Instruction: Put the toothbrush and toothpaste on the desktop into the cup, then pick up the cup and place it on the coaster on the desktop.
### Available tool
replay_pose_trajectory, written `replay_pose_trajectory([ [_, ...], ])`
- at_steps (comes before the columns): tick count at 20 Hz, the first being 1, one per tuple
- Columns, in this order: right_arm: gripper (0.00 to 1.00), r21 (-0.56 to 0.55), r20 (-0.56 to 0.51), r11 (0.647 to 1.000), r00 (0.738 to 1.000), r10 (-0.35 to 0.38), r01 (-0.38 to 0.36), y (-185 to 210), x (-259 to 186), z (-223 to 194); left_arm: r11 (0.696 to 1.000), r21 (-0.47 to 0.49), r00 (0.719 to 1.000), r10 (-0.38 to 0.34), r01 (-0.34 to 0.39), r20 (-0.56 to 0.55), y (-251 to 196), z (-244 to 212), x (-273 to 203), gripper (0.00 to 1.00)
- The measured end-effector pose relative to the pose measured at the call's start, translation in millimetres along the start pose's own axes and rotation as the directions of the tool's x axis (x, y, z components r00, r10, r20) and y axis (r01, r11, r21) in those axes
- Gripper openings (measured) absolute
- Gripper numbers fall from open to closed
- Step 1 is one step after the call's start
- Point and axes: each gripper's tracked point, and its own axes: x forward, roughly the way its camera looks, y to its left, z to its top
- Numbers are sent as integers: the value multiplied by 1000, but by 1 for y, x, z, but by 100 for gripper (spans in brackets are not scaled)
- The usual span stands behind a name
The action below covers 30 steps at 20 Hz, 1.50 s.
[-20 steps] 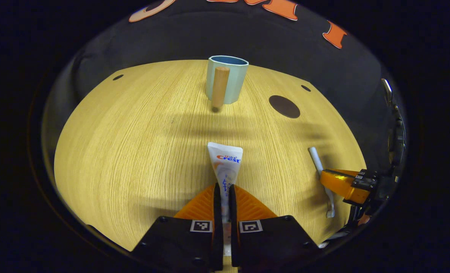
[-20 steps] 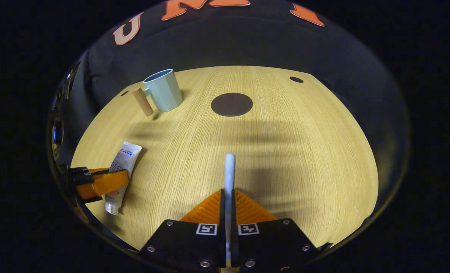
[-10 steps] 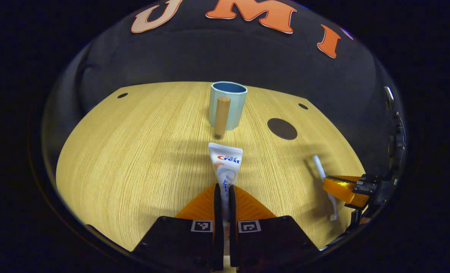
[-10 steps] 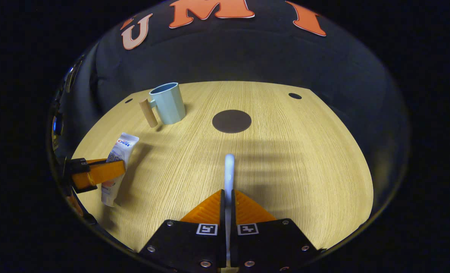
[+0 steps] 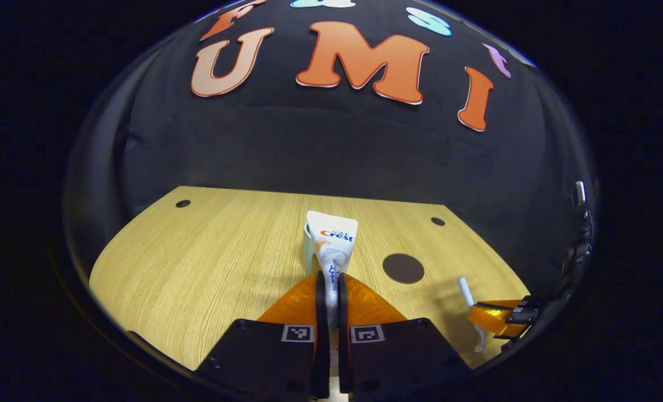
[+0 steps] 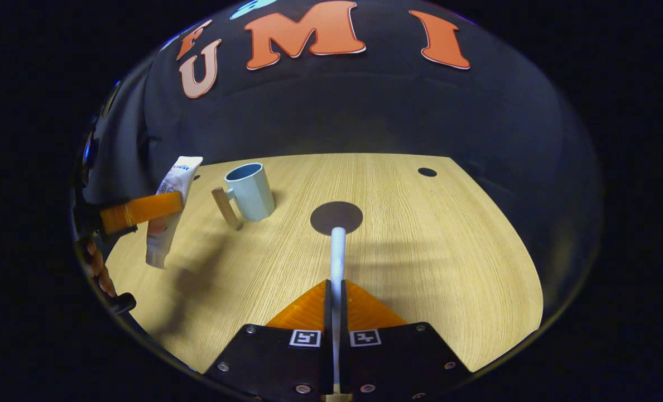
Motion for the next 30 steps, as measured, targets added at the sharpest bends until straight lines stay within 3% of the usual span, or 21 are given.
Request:
replay_pose_trajectory([
  [2,5,2,27,1000,1000,3,-3,-2,0,11,1000,-3,998,-15,15,53,-4,20,6,10],
  [3,0,3,43,1000,999,3,-3,-4,0,17,1000,-2,996,-25,25,86,-6,34,9,10],
  [4,5,6,57,1000,998,4,-4,-4,1,22,999,0,992,-32,32,120,-6,47,13,10],
  [14,5,4,178,1000,984,-3,3,-16,6,72,997,26,948,-73,68,309,-10,131,87,10],
  [19,5,-5,190,1000,982,-2,3,-17,16,79,997,26,962,-73,68,263,-9,112,132,10],
  [25,5,-15,199,1000,980,9,-6,-15,20,81,999,-3,967,-36,38,254,0,99,153,10],
  [30,5,-7,211,1000,977,8,-6,-15,15,82,999,-23,974,-33,39,224,2,88,160,16],
])
